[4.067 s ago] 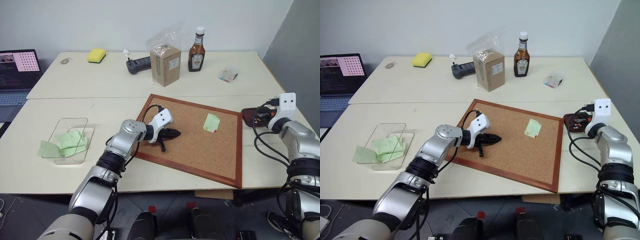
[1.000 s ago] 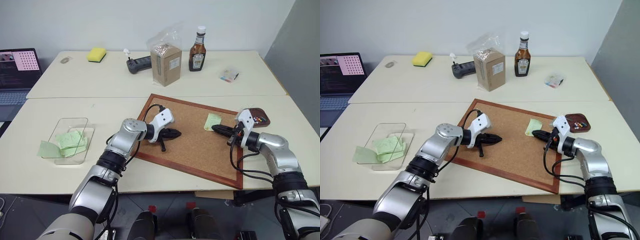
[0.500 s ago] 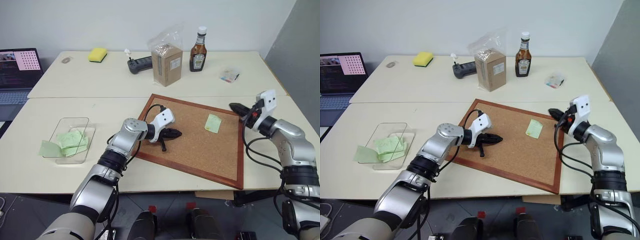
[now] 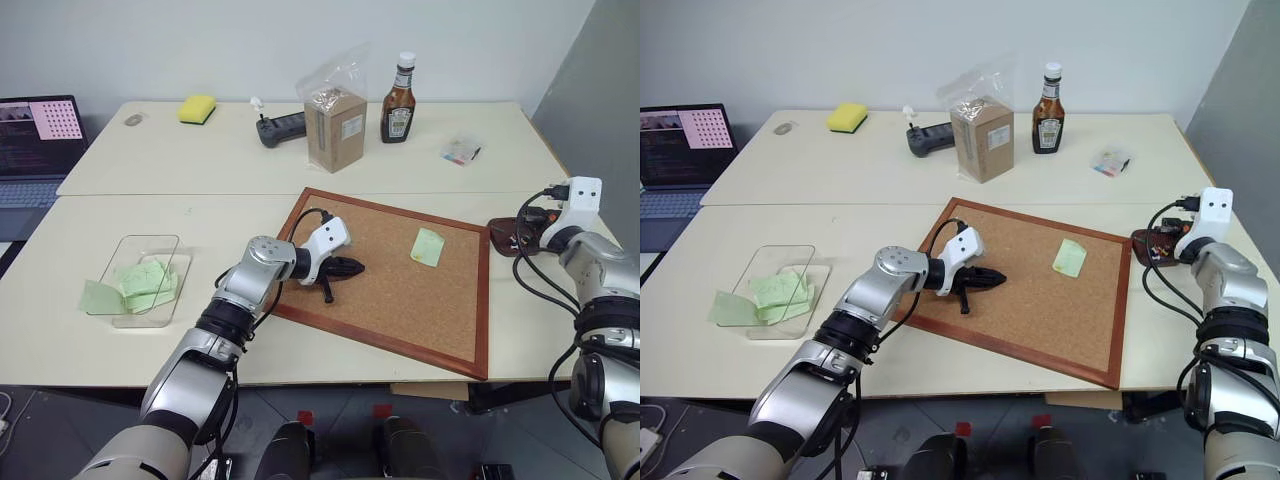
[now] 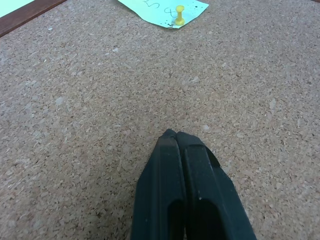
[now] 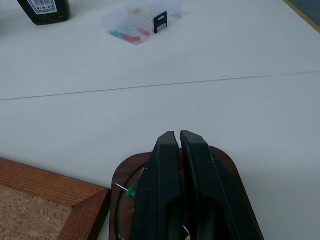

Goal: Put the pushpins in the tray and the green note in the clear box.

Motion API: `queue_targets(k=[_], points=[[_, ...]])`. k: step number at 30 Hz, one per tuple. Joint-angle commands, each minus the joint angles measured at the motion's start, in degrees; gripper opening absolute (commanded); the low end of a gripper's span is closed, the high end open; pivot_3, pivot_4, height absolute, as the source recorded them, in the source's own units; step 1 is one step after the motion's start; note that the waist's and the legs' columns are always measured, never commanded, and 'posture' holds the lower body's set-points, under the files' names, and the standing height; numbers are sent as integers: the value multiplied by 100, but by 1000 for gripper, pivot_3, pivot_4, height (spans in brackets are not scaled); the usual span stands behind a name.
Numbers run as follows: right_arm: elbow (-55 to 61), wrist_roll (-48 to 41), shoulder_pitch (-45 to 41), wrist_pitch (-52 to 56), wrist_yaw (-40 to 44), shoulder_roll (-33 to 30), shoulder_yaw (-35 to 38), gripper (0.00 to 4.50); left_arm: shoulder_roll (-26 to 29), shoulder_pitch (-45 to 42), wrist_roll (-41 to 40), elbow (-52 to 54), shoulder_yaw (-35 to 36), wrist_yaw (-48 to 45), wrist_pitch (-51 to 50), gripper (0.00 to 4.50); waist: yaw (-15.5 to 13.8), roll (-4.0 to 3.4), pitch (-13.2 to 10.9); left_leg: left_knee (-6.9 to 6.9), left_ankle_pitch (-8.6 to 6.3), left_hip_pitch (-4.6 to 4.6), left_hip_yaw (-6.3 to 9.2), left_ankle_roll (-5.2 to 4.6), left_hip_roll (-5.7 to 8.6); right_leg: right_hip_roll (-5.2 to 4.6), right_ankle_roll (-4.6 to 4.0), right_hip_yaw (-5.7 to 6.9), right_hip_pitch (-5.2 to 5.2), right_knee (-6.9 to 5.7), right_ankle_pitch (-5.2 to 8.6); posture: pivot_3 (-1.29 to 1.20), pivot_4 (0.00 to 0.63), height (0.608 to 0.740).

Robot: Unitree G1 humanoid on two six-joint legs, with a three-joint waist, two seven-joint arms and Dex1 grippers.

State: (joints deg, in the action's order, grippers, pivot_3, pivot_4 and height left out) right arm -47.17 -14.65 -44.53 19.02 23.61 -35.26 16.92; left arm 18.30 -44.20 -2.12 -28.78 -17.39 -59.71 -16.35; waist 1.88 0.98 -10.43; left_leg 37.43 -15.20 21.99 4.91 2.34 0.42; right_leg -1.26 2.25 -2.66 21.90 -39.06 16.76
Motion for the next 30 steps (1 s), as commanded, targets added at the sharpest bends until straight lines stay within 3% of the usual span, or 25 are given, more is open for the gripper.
queue_targets(k=[1,8,10,26,30], points=[[-373,59,-330,-290,28,-45,34,87,38,127,128,34,-114,-15,-129,0,5,0,0,0,0,0,0,0,0,0,0,0,0,0,0,0,150,740],[-922,133,-563,-605,17,100,-38,87,61,202,121,170,-119,1,-200,0,11,0,0,-2,0,-1,0,0,-1,0,0,0,0,0,0,0,150,740],[-1039,166,-609,-686,25,109,-53,280,70,214,122,193,-119,5,-210,0,13,0,0,-3,0,-2,0,0,-1,0,0,0,0,0,0,0,150,740],[-1301,321,-687,-1030,1,43,-59,3416,49,170,132,154,-136,17,-177,0,17,-1,0,-14,0,-4,-1,1,-1,0,0,-2,2,4,0,0,150,740],[-789,347,-506,-1164,492,46,-230,4224,45,148,131,123,-135,5,-161,0,18,0,0,-14,0,-4,-2,1,-1,0,0,-2,2,4,0,0,150,740]])
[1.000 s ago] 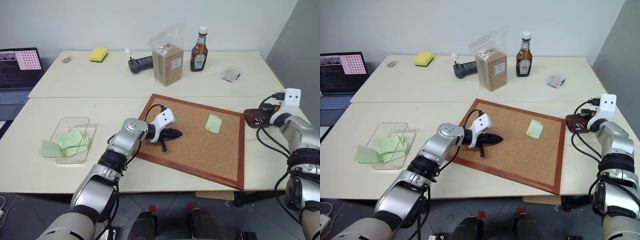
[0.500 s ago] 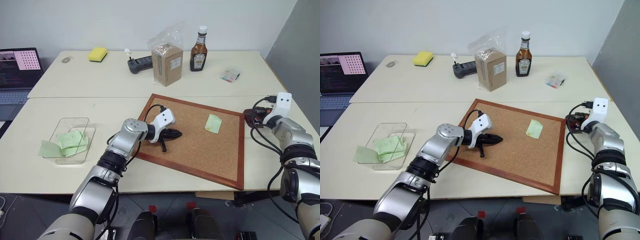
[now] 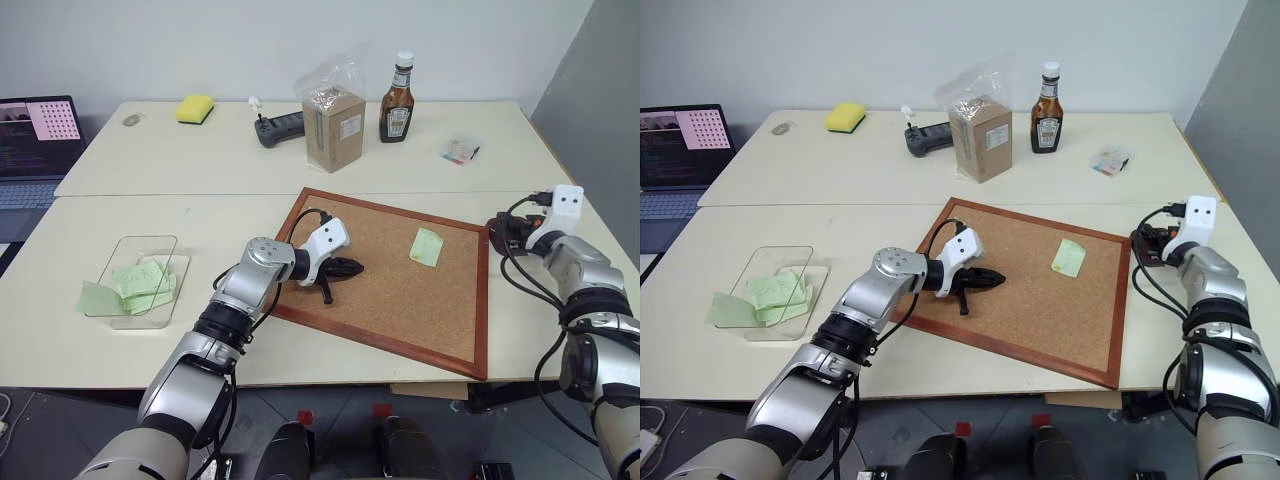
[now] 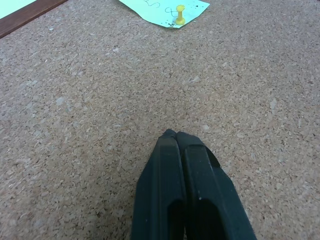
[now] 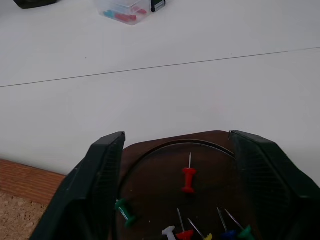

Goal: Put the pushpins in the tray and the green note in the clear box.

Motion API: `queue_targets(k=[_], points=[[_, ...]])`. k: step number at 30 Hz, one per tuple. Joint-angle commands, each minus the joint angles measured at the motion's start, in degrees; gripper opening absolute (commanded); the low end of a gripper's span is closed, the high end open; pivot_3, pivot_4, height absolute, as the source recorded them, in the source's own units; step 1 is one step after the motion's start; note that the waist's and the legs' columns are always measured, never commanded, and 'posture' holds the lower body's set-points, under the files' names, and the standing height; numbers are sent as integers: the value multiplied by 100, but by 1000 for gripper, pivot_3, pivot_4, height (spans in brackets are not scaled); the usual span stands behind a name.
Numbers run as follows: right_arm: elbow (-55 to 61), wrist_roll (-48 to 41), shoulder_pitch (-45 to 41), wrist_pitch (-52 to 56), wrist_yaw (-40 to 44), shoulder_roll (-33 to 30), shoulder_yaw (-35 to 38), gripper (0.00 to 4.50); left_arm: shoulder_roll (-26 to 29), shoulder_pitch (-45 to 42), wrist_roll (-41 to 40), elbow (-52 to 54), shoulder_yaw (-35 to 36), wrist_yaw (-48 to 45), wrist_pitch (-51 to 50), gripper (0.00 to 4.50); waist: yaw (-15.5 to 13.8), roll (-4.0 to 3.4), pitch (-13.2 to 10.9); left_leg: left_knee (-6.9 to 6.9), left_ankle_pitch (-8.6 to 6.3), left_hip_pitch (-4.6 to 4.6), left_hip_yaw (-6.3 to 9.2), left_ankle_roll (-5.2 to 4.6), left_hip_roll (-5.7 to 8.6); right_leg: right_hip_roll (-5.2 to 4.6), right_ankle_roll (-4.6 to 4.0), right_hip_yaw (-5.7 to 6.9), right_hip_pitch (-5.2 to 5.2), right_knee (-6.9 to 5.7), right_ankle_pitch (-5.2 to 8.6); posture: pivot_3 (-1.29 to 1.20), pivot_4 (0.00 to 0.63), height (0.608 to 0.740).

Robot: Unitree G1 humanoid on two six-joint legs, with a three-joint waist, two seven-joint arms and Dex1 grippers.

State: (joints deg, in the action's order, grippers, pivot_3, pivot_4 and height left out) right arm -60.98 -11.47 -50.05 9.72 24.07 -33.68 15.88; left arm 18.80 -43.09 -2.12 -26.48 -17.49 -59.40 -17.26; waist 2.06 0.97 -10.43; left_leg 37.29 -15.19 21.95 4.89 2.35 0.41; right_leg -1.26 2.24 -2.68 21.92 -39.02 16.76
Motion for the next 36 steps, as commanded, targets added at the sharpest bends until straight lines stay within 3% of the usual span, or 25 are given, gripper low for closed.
queue_targets(k=[1,9,15,21,32,36], points=[[872,-39,163,-166,774,-99,-193,4391,-4,35,131,-109,-126,-27,-71,0,1,0,0,0,0,-1,-1,0,0,0,0,0,0,0,0,0,150,740],[3615,-765,1560,636,2975,-229,-764,4462,13,30,130,-111,-125,-35,-81,0,-23,-2,1,-5,0,6,12,0,2,0,0,10,2,1,0,0,150,740],[4889,-835,2321,702,3300,-38,-1183,4462,8,-4,125,-148,-130,-46,-71,0,-18,-5,2,0,0,-3,9,0,-1,1,1,8,-2,-1,0,0,150,740],[4888,-639,2338,476,3165,311,-1485,4462,46,-29,131,-168,-119,-67,-59,0,-21,-5,2,2,0,-4,11,0,-1,2,1,10,-3,-2,0,0,150,740],[3819,-164,1883,-127,3014,641,-1755,4462,84,6,133,-116,-102,-50,-83,0,-19,-5,2,0,0,-4,10,0,-1,2,1,10,-2,-1,0,0,150,740],[3619,-104,1790,-246,3036,681,-1761,3835,104,23,131,-109,-95,-46,-85,0,-19,-5,2,0,0,-4,11,1,-1,2,1,10,-2,-1,0,0,150,740]])
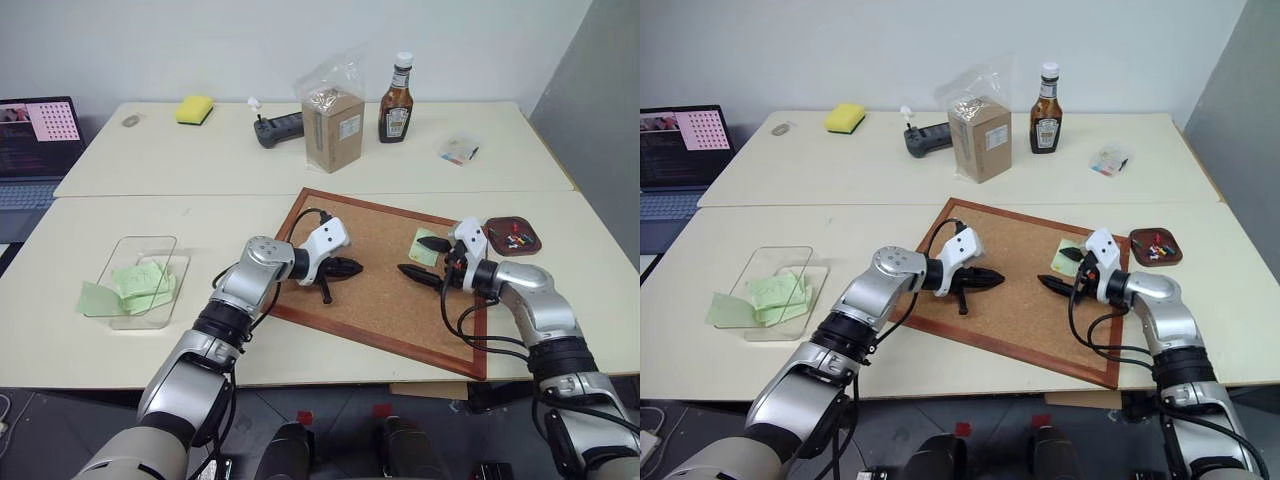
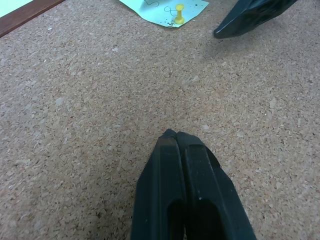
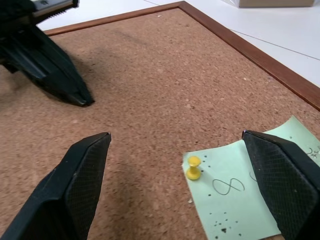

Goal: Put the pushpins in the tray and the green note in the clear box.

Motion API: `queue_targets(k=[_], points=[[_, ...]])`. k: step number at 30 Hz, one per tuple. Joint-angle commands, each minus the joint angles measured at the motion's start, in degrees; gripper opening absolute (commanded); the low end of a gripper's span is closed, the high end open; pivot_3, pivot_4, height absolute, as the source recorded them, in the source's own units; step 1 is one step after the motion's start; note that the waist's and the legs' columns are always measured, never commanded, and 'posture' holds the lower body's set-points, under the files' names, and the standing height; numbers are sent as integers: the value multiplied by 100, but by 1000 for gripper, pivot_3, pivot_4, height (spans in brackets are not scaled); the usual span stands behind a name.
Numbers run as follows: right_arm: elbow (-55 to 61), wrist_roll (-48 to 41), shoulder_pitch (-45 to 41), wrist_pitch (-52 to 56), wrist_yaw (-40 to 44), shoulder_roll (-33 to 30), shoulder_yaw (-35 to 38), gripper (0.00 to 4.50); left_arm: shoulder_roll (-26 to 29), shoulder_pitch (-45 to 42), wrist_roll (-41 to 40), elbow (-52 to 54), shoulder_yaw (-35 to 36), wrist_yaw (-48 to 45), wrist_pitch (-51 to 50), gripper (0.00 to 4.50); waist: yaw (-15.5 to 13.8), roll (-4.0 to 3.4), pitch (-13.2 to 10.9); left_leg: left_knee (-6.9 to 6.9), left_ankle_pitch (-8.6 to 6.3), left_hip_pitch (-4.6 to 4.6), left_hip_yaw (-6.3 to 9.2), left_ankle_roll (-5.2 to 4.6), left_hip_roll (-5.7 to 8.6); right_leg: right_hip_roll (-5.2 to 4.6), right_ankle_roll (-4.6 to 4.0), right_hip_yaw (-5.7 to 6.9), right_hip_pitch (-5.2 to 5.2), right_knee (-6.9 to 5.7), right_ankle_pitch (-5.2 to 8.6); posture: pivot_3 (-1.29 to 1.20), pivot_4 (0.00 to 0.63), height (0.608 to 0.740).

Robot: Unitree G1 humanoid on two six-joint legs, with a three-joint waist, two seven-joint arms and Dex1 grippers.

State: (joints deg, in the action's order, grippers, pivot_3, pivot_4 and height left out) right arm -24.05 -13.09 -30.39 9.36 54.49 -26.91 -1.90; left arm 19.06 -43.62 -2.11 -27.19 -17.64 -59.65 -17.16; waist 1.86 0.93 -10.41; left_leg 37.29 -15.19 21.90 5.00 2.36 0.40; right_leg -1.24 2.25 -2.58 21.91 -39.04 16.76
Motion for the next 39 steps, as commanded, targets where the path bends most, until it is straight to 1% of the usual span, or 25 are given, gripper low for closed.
queue_targets(k=[1,3,4,5,11,12,13,18,19,27,32,39], points=[[-106,75,-193,-230,0,12,20,3537,82,78,131,-41,-79,-21,-93,0,0,0,0,0,0,0,-1,0,0,0,0,-1,0,0,0,0,150,740],[-175,126,-219,-288,-3,14,17,3140,87,82,131,-39,-77,-22,-93,0,1,0,0,0,0,0,-1,0,0,0,0,-1,0,0,0,0,150,740],[-209,149,-230,-318,-10,13,14,2867,90,87,131,-32,-78,-22,-95,0,1,0,0,0,0,0,-1,0,0,0,0,-1,0,0,0,0,150,740],[-238,165,-239,-340,-22,15,14,2767,91,93,130,-20,-81,-21,-100,0,2,0,0,0,0,0,-1,0,0,0,0,-1,0,0,0,0,150,740],[-504,270,-361,-466,-209,91,72,1581,95,98,128,3,-91,-30,-105,0,6,0,0,0,0,-1,-2,0,0,0,0,-2,0,-1,0,0,150,740],[-517,279,-371,-474,-210,99,73,1282,94,102,128,11,-95,-31,-106,0,6,0,0,0,0,-1,-1,0,0,0,0,-1,0,-1,0,0,150,740],[-529,279,-382,-478,-214,105,78,1143,91,107,129,19,-100,-32,-107,0,6,0,0,0,0,-1,-1,0,0,1,0,-1,1,-1,0,0,150,740],[-531,297,-384,-490,-232,107,69,143,89,127,127,53,-115,-43,-115,0,6,0,0,1,0,-1,-2,0,-1,1,0,-3,1,-1,0,0,150,740],[-528,293,-383,-482,-234,103,74,60,90,126,127,53,-117,-45,-114,0,7,0,0,1,0,-1,-3,0,-1,1,0,-3,1,-2,0,0,150,740],[-46,54,-382,-189,-155,13,209,60,79,146,126,84,-127,-37,-126,0,7,0,0,1,0,-1,-2,0,-1,0,0,-4,1,-2,0,0,150,740],[574,-276,-423,291,-77,-64,391,60,74,167,123,107,-126,-32,-139,0,2,-2,-1,0,0,10,-1,0,0,0,0,-3,11,-3,0,0,150,740],[1087,-549,-648,894,-240,-174,566,60,29,146,113,55,-125,-16,-127,0,0,-2,-1,0,0,11,1,0,-1,-1,0,-1,13,-3,0,0,150,740]])
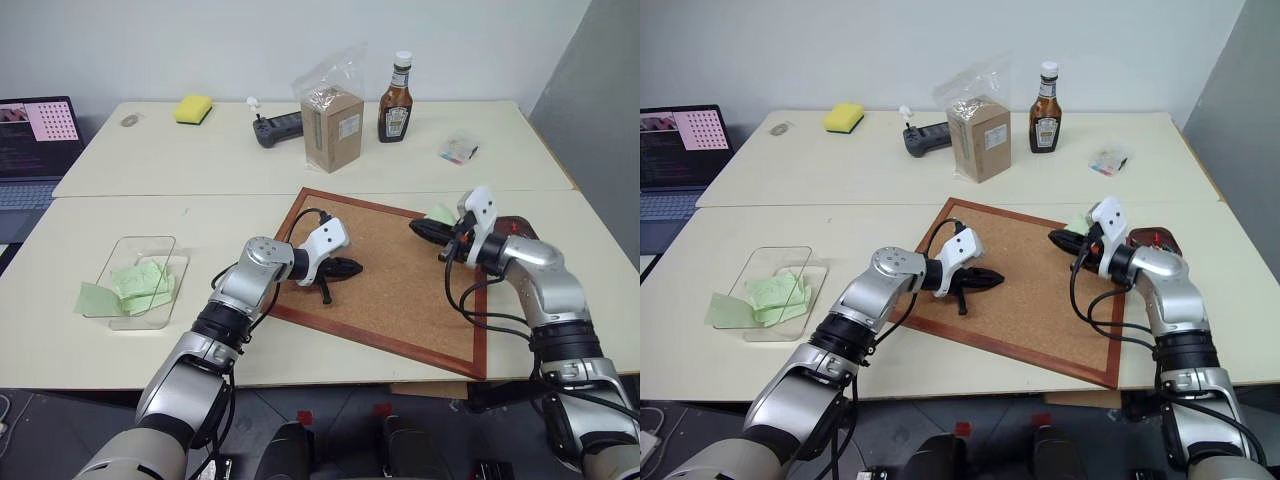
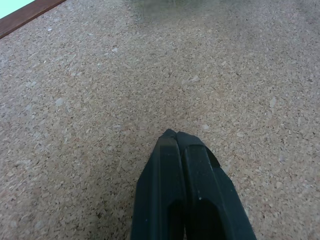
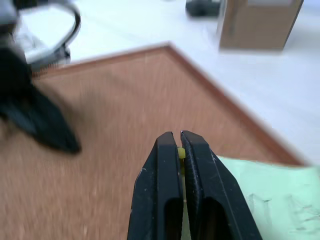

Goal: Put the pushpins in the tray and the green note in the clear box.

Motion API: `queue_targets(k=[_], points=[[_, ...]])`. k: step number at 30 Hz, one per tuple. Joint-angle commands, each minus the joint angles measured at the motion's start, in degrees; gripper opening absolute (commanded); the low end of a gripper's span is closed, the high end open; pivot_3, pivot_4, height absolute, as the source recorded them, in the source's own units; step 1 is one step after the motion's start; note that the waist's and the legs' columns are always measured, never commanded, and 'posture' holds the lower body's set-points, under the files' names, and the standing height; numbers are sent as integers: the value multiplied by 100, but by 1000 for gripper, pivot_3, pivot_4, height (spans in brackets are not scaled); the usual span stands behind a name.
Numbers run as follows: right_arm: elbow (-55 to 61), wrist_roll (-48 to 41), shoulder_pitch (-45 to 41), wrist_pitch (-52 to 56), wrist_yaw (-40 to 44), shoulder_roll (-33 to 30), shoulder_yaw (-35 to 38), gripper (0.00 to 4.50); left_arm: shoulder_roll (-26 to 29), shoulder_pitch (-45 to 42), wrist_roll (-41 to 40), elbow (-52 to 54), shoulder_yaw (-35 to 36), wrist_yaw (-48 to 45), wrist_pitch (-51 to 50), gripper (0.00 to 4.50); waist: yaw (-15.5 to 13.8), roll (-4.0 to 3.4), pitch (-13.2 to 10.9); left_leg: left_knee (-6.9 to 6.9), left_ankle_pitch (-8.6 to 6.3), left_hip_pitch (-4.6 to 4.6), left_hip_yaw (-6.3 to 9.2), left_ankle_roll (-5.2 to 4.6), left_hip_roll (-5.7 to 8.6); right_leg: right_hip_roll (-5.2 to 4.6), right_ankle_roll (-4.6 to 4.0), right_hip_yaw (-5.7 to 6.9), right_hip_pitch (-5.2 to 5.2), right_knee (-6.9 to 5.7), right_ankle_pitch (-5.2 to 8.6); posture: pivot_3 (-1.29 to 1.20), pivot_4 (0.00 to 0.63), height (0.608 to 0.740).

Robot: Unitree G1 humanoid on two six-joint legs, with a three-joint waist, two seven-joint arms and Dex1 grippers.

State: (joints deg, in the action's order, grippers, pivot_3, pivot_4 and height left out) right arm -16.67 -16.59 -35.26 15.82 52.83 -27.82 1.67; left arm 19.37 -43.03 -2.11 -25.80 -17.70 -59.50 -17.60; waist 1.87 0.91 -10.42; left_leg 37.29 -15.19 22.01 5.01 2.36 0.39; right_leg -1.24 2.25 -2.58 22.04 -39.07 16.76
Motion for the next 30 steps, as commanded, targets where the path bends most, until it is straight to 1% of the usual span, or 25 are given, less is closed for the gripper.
queue_targets(k=[1,3,6,8,9,15,18,21,23,24,25,27,28,30], points=[[375,-184,-169,235,-68,-112,193,60,-22,83,98,-92,-105,-20,-88,0,-1,0,0,-1,0,0,0,0,0,0,0,1,0,0,0,0,150,740],[469,-70,-142,111,27,-201,90,60,-72,77,36,-97,-40,13,-93,0,-1,0,0,-1,0,0,-1,0,1,0,0,0,0,0,0,0,150,740],[663,193,13,-263,277,-387,-170,60,-196,51,-385,17,315,-10,-439,0,-1,0,0,0,0,1,-2,0,2,-1,0,-1,0,0,0,0,150,740],[742,320,111,-516,396,-507,-290,0,-241,7,-753,158,615,-86,-795,395,0,1,-1,0,0,2,-3,-1,2,-1,0,-1,0,1,0,0,150,740],[754,444,167,-765,482,-592,-378,0,-242,-30,-950,221,782,-121,-1019,439,1,2,-1,0,0,4,-2,-1,2,-1,0,1,1,2,0,0,150,740],[591,1072,408,-2429,968,-1027,-834,0,-145,-348,-1988,373,1641,-269,-2070,1639,6,5,-4,1,0,20,-1,0,0,0,0,4,17,1,0,0,150,740],[435,1225,392,-3110,1141,-1121,-953,0,-107,-465,-2458,556,1853,-422,-2639,2162,15,6,-4,6,1,20,-2,1,0,1,1,4,16,0,0,0,150,740],[279,1395,328,-3659,1231,-1185,-1080,0,-40,-514,-2731,661,1814,-617,-3111,2793,15,6,-4,8,2,19,-1,3,-1,1,1,4,14,0,0,0,150,740],[276,1470,313,-3948,1270,-1189,-1159,0,-54,-553,-2882,622,1840,-637,-3342,3300,15,6,-4,9,11,19,-1,20,0,1,1,4,14,0,0,0,150,740],[322,1494,319,-4065,1289,-1187,-1205,0,-63,-568,-2922,607,1818,-655,-3416,3522,15,7,-5,9,12,19,-1,22,-1,1,0,4,14,0,0,0,150,740],[374,1506,328,-4149,1298,-1182,-1244,0,-71,-569,-2928,614,1762,-669,-3447,3636,15,7,-5,10,13,19,-1,22,-2,1,0,4,14,0,0,0,150,740],[469,1540,344,-4278,1305,-1170,-1308,0,-135,-574,-2878,625,1648,-599,-3502,4175,13,7,-5,11,14,19,0,25,-2,1,0,4,14,-1,0,0,150,740],[502,1558,345,-4347,1300,-1166,-1331,0,-165,-584,-2870,617,1610,-596,-3523,4333,12,7,-5,12,14,19,0,25,-2,1,0,4,14,-1,0,0,150,740],[585,1594,341,-4462,1286,-1168,-1380,0,-242,-621,-2875,558,1576,-585,-3553,4333,7,7,-5,17,15,20,1,27,-2,1,0,3,13,-1,0,0,150,740]])
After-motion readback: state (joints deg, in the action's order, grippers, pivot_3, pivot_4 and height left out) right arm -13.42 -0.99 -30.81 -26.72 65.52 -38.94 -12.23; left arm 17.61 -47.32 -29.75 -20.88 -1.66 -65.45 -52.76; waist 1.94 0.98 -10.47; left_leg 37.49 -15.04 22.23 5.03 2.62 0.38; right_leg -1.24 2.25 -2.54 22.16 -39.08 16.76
